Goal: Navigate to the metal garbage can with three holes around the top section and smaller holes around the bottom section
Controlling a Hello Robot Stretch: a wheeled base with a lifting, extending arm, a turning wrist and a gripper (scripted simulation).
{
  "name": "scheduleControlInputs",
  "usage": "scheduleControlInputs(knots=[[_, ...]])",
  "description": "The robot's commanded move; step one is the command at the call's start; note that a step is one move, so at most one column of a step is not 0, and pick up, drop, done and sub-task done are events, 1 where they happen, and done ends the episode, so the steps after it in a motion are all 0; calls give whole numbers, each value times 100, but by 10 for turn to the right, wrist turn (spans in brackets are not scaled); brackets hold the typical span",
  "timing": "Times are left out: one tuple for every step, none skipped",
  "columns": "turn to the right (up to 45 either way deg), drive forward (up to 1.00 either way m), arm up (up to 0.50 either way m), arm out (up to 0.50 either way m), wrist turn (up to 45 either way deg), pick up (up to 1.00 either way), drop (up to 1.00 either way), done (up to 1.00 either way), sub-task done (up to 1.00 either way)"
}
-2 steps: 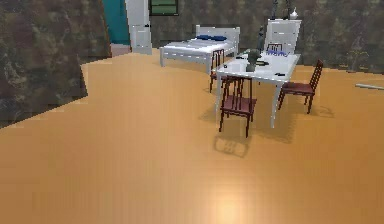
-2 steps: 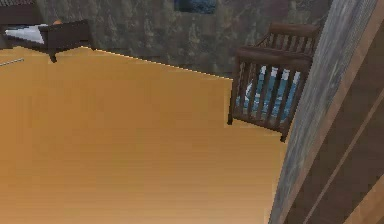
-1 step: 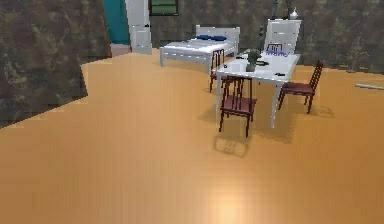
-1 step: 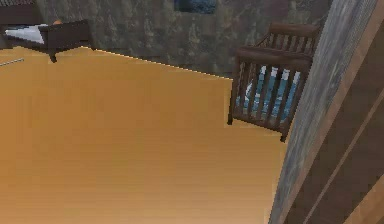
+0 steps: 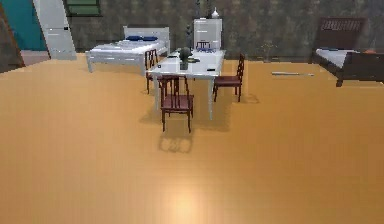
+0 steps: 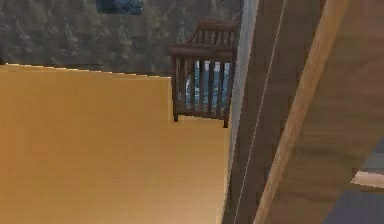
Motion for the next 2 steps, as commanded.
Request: scheduleControlInputs(knots=[[0,10,0,0,0,0,0,0,0],[-240,0,0,0,0,0,0,0,0]])
